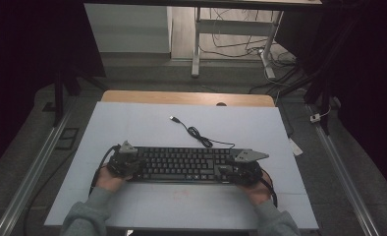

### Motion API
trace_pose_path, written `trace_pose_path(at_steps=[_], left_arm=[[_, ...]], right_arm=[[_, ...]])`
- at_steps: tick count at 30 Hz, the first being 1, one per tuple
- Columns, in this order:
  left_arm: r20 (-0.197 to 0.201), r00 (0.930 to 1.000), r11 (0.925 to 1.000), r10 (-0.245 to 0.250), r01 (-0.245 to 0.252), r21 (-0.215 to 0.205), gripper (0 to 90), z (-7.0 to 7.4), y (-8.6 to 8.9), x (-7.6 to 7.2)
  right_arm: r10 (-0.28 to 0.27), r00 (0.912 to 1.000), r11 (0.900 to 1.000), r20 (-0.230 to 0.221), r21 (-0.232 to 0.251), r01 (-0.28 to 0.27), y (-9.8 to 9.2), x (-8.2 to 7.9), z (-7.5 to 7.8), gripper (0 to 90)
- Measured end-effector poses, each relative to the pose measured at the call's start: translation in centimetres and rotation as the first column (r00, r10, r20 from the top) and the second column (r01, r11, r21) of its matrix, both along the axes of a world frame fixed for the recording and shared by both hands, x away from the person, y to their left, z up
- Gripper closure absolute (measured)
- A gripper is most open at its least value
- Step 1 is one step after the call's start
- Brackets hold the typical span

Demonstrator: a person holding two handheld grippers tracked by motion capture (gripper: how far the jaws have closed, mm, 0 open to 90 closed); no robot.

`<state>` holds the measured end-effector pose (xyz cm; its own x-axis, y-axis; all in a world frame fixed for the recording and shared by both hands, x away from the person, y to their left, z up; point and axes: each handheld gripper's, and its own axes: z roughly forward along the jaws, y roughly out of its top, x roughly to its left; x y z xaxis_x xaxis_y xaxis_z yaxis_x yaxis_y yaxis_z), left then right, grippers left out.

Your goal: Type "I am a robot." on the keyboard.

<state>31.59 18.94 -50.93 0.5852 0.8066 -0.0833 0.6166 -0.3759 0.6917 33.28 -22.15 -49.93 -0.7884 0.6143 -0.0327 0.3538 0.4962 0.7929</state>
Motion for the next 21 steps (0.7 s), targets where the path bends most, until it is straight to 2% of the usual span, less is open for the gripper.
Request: trace_pose_path(at_steps=[3,6,9,11,21], left_arm=[[0.024,0.9997,0.9988,-0.001,0.002,-0.050,87.8,0.66,0.17,-0.28],[0.039,0.9992,0.9966,-0.011,0.014,-0.082,78.7,1.00,0.31,-0.46],[0.054,0.9985,0.9958,-0.004,0.009,-0.091,64.4,1.18,0.41,-0.50],[0.054,0.9986,0.9950,-0.001,0.006,-0.099,59.2,1.21,0.50,-0.51],[0.043,0.9990,0.9941,0.009,-0.004,-0.109,45.0,1.21,0.57,-0.47]], right_arm=[[-0.001,1.0000,1.000,-0.001,0.001,0.001,-0.02,0.02,0.00,53.7],[0.001,1.0000,1.000,0.000,0.001,-0.001,0.01,-0.03,0.03,53.7],[0.001,1.0000,1.000,0.000,-0.003,-0.001,0.06,-0.05,0.00,53.6],[0.003,1.0000,1.000,-0.002,-0.003,-0.003,0.10,-0.03,-0.04,53.5],[0.003,1.0000,1.000,-0.002,-0.003,-0.003,0.09,-0.02,-0.04,53.3]])
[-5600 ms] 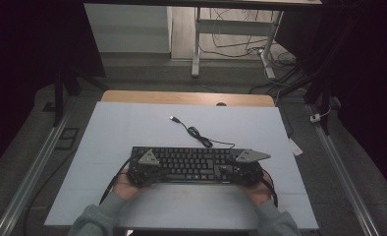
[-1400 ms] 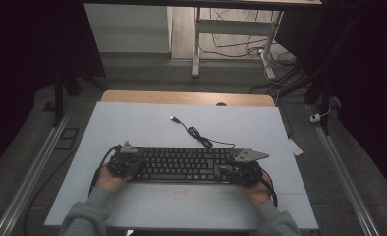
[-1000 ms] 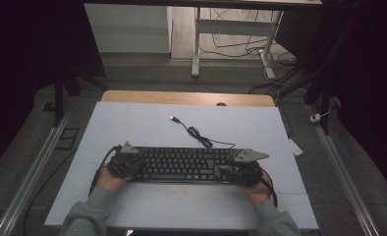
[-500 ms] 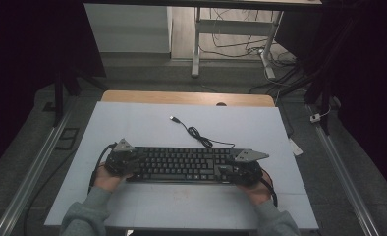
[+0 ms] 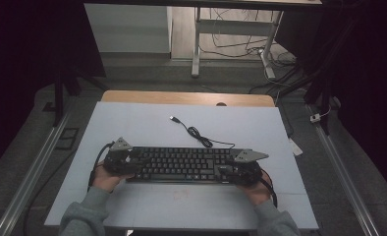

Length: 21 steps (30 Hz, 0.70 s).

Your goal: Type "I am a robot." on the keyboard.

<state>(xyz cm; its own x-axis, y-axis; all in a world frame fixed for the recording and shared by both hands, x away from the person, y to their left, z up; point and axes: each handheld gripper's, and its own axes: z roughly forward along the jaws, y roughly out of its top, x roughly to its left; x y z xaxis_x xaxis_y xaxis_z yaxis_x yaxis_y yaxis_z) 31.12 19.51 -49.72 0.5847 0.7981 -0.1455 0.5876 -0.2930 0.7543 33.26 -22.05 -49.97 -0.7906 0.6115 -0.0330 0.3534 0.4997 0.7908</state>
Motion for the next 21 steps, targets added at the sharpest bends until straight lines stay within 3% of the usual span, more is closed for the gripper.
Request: trace_pose_path(at_steps=[21], left_arm=[[0.007,0.9999,1.0000,-0.010,0.010,0.000,40.9,0.28,-0.58,-0.19]], right_arm=[[-0.002,1.0000,1.000,-0.002,-0.002,0.002,-0.02,0.03,-0.02,53.3]])
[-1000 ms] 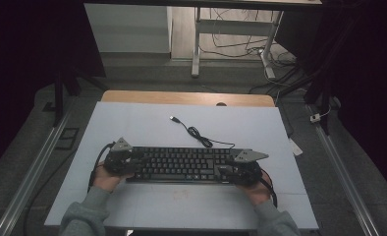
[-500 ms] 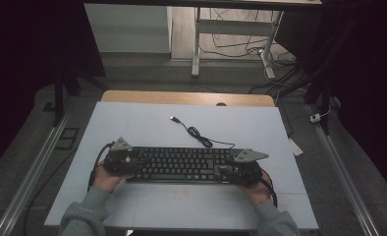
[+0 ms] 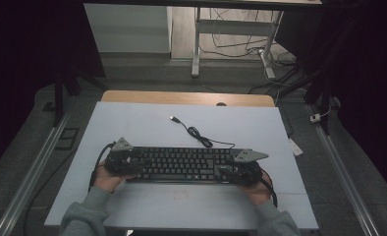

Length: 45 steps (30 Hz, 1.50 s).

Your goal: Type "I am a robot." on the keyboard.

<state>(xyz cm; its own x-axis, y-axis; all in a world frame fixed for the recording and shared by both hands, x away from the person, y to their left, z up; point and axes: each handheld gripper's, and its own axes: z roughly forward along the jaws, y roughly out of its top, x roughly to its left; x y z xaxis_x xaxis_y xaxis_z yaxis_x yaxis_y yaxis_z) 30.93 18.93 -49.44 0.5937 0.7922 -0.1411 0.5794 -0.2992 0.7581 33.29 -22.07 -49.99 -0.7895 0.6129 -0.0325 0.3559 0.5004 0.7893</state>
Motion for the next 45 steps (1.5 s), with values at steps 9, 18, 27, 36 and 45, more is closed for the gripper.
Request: trace_pose_path(at_steps=[9,18,27,36,45], left_arm=[[-0.012,0.9982,0.9982,-0.059,0.059,0.009,40.6,0.0,-1.6,-0.3],[-0.048,0.9846,0.9836,-0.168,0.171,0.057,40.0,-0.7,-4.2,-0.8],[-0.071,0.9749,0.9727,-0.211,0.217,0.084,40.2,-1.2,-5.6,-1.1],[-0.067,0.9728,0.9704,-0.222,0.227,0.083,48.5,-1.3,-5.7,-1.2],[-0.081,0.9640,0.9604,-0.253,0.260,0.099,84.1,-1.6,-6.0,-1.1]], right_arm=[[-0.003,1.0000,1.000,0.005,-0.003,0.003,0.0,0.0,0.1,53.3],[-0.001,1.0000,1.000,0.003,-0.002,0.001,0.0,0.0,0.0,53.2],[-0.004,1.0000,1.000,0.004,-0.004,0.004,0.0,0.0,0.0,53.3],[-0.004,1.0000,1.000,0.003,-0.003,0.004,0.0,0.0,0.0,53.2],[-0.006,1.0000,1.000,0.005,-0.007,0.006,0.0,0.0,0.0,53.3]])
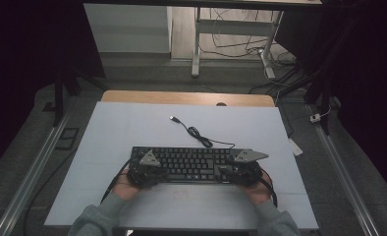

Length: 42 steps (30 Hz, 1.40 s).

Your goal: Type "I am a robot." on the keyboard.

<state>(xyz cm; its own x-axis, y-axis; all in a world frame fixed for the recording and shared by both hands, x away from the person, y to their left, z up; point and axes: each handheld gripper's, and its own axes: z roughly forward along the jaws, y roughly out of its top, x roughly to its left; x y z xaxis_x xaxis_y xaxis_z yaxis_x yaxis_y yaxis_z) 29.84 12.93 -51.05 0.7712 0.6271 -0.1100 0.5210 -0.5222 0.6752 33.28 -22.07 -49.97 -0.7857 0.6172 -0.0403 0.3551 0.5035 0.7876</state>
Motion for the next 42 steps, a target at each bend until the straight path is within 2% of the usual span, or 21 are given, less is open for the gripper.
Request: trace_pose_path(at_steps=[2,10,19,22,23,27,31,34,36,40,42], left_arm=[[-0.001,1.0000,1.0000,0.001,-0.001,0.002,88.1,-0.1,0.0,0.1],[-0.004,1.0000,0.9994,0.004,-0.004,0.033,88.3,-0.6,-0.4,0.3],[-0.001,0.9999,0.9995,0.012,-0.012,0.030,88.3,-0.8,-0.4,0.3],[-0.003,1.0000,0.9990,0.009,-0.009,0.044,88.3,-1.0,-0.5,0.4],[-0.002,0.9999,0.9995,0.010,-0.010,0.030,88.4,-1.1,-0.5,0.3],[0.006,0.9999,0.9995,0.012,-0.012,0.030,88.4,-0.8,-0.4,0.3],[0.039,0.9987,0.9992,0.032,-0.031,-0.023,88.3,0.2,0.3,0.1],[0.068,0.9959,0.9964,0.060,-0.056,-0.063,88.0,1.0,1.0,-0.1],[0.080,0.9927,0.9929,0.090,-0.083,-0.086,82.8,1.3,1.7,0.0],[0.078,0.9838,0.9803,0.161,-0.151,-0.128,60.9,1.6,3.0,0.2],[0.073,0.9798,0.9756,0.186,-0.175,-0.132,52.8,1.6,3.5,0.3]], right_arm=[[0.000,1.0000,1.000,0.000,-0.001,0.000,0.0,0.0,0.0,53.3],[0.000,1.0000,1.000,0.000,-0.001,0.000,0.0,0.0,0.0,53.3],[0.000,1.0000,1.000,0.000,-0.001,0.000,0.0,0.0,0.0,53.2],[0.001,1.0000,1.000,0.001,-0.001,-0.001,0.0,0.0,0.0,53.2],[0.001,1.0000,1.000,0.001,-0.002,-0.001,0.0,0.0,-0.1,53.2],[0.002,1.0000,1.000,0.002,-0.002,-0.002,0.0,0.0,0.0,53.2],[-0.001,1.0000,1.000,0.002,-0.003,0.001,0.0,0.0,0.0,53.2],[-0.001,1.0000,1.000,0.000,-0.001,0.001,-0.1,0.1,-0.1,53.2],[0.000,1.0000,1.000,0.000,-0.001,0.000,-0.1,0.1,-0.1,53.2],[0.002,1.0000,1.000,0.000,0.001,-0.002,0.0,0.0,0.0,53.2],[0.004,1.0000,1.000,0.001,-0.001,-0.004,0.0,0.0,0.0,53.1]])
